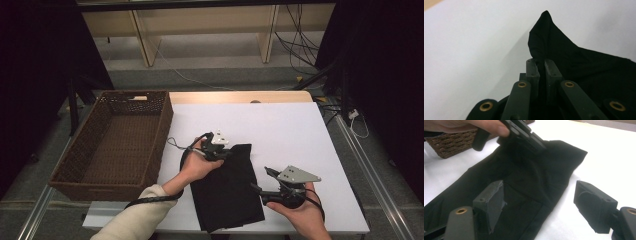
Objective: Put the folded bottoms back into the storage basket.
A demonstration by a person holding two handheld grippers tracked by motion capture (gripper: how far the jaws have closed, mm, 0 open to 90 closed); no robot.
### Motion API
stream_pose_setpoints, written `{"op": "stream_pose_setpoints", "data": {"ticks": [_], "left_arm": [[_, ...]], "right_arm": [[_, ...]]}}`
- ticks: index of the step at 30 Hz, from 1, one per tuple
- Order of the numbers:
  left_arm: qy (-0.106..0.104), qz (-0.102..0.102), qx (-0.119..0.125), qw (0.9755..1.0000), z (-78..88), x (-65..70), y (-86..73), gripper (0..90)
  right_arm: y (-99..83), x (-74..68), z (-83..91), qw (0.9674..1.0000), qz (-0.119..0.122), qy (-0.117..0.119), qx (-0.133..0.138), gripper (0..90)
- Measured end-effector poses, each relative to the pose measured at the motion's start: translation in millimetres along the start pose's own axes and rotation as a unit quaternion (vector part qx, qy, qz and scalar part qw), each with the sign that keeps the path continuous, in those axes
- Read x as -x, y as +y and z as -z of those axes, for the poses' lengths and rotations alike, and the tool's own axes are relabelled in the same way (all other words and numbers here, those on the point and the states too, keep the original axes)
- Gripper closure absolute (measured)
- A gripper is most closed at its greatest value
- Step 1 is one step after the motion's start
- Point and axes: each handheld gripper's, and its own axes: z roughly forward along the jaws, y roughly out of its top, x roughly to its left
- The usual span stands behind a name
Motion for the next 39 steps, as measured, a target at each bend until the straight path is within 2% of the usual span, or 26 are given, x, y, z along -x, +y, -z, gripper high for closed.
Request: {"op": "stream_pose_setpoints", "data": {"ticks": [7,9,12,13,18,21,23,29,30,39], "left_arm": [[-0.004,-0.001,0.043,0.9991,20.1,5.4,-3.9,83.0],[-0.006,-0.003,0.052,0.9986,25.6,7.3,-4.7,82.9],[-0.009,-0.007,0.059,0.9982,33.9,10.5,-4.9,82.9],[-0.009,-0.007,0.062,0.9980,35.8,11.5,-5.2,82.9],[-0.018,-0.022,0.062,0.9977,49.4,15.7,-6.4,82.8],[-0.020,-0.025,0.066,0.9973,56.3,17.9,-7.2,82.8],[-0.021,-0.026,0.066,0.9972,60.5,19.3,-7.3,82.8],[-0.020,-0.026,0.073,0.9968,70.4,22.0,-6.4,82.8],[-0.019,-0.028,0.074,0.9967,71.5,22.4,-6.1,82.8],[-0.014,-0.043,0.077,0.9960,80.9,24.3,-2.3,82.9]], "right_arm": [[0.3,0.7,1.0,0.9999,-0.004,-0.008,0.005,25.4],[0.4,0.4,1.0,0.9999,-0.008,-0.007,0.007,25.4],[0.4,1.2,1.4,0.9999,0.002,-0.009,0.013,25.2],[0.8,0.2,2.1,0.9999,-0.005,-0.008,0.014,25.2],[0.0,2.2,3.3,0.9997,-0.001,-0.008,0.021,25.2],[0.8,-0.3,4.5,0.9996,-0.014,-0.006,0.025,24.9],[0.7,0.3,4.8,0.9994,-0.007,-0.003,0.033,24.9],[1.6,0.7,6.8,0.9992,-0.014,0.001,0.037,24.9],[1.6,1.5,6.7,0.9990,-0.011,0.002,0.043,24.9],[2.0,3.9,8.2,0.9989,-0.015,0.005,0.043,25.4]]}}
